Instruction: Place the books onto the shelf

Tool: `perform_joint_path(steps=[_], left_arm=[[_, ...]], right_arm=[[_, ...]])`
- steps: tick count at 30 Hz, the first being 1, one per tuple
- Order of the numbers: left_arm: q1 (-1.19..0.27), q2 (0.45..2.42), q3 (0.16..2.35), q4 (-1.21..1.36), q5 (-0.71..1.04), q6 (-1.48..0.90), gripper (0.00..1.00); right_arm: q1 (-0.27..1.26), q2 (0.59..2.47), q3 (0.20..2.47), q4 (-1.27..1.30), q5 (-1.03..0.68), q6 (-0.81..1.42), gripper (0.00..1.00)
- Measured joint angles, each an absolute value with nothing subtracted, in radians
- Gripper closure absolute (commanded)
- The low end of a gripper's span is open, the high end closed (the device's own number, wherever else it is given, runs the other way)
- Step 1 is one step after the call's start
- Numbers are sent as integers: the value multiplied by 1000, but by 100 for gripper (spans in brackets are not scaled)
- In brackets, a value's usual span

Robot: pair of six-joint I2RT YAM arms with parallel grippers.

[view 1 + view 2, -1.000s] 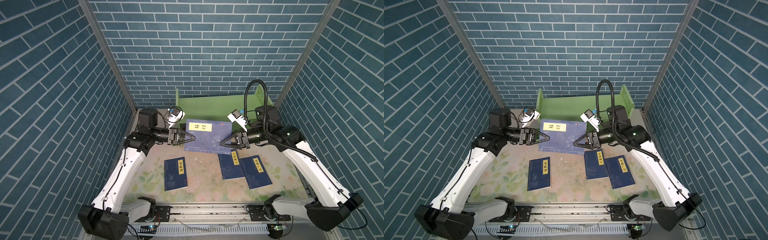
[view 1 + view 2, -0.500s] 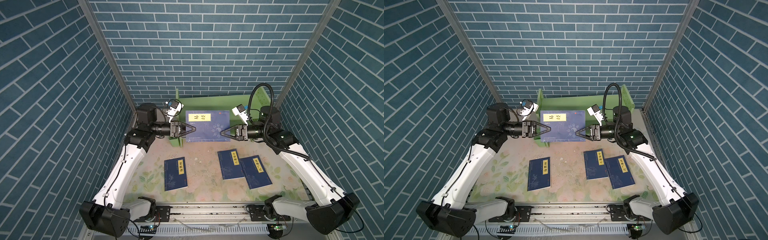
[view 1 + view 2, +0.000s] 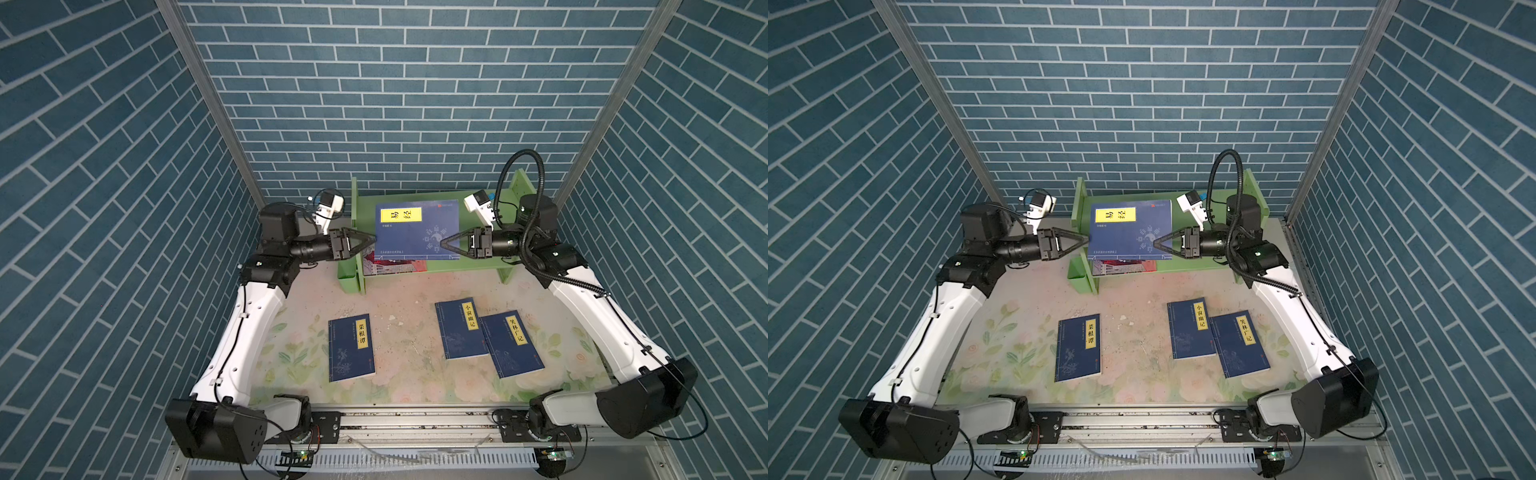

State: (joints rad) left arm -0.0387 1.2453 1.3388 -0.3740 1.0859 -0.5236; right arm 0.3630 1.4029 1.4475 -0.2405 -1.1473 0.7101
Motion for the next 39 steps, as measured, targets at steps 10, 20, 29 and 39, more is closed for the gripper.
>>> perform_joint_path(steps=[10,20,29,39], left_arm=[[53,1208,1397,-356,1127,-549,33],[53,1229,1424,-286,1167,-611,32],[53,1271,1409,-136,1173,-735,31],[53,1285,1409,-91,1181,-760,31]], right_arm=[[327,1656,1706,-395,-1144,701,100],[343,1806,1884,-583,-1101,672,100],[389,1933,2046,-715,-1058,645,100],[403,2045,2203,-839,-1046,609,87]])
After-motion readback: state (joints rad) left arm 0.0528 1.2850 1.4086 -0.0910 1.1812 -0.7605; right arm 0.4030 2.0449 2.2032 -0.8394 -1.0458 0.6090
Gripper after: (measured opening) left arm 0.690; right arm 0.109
